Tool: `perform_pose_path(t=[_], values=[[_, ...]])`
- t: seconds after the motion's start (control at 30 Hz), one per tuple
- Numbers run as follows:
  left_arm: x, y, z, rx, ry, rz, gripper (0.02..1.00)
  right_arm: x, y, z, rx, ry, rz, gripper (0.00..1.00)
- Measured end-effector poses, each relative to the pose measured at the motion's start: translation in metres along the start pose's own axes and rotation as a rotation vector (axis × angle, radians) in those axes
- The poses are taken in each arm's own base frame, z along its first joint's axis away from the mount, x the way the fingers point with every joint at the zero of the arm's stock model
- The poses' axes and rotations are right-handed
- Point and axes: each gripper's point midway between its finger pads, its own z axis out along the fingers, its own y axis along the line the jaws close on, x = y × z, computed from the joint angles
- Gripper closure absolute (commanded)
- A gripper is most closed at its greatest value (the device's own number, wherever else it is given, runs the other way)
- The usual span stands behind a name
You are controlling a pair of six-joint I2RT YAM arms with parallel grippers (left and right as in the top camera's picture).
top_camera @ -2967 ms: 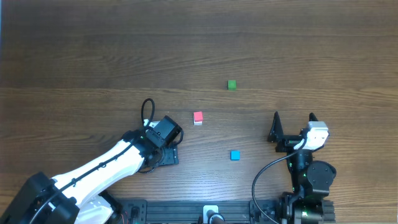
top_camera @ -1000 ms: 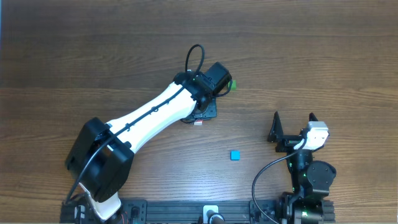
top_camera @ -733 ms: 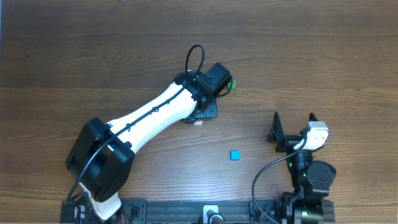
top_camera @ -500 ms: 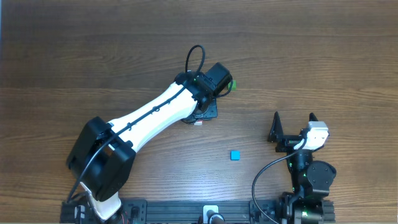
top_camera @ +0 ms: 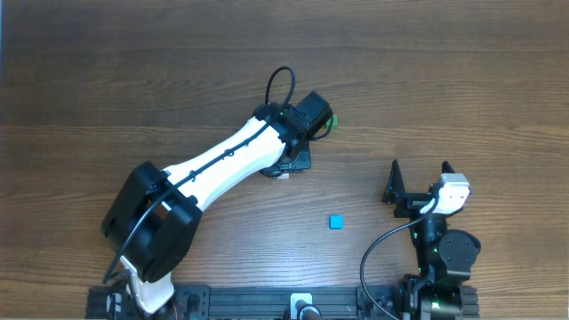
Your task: Stack Cubes
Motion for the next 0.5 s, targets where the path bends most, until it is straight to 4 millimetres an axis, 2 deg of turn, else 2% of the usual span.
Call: perform_pose_path(t=[0.1, 0.33, 0.5], values=[[0.0, 0.0, 0.0001, 0.0, 0.0, 0.0, 0.936, 0.0, 0.0, 0.0, 0.0, 0.0, 0.0, 0.007], [0.0, 0.0001, 0.0001, -0.001, 0.0, 0.0, 0.623, 0.0, 0.0001, 0.0, 0.0, 0.0, 0.0, 0.009], [0.0001, 0.0001, 0.0005, -0.001, 0.001, -0.007, 0.514, 0.0, -0.0001, 0.0, 0.0, 0.0, 0.0, 0.009]])
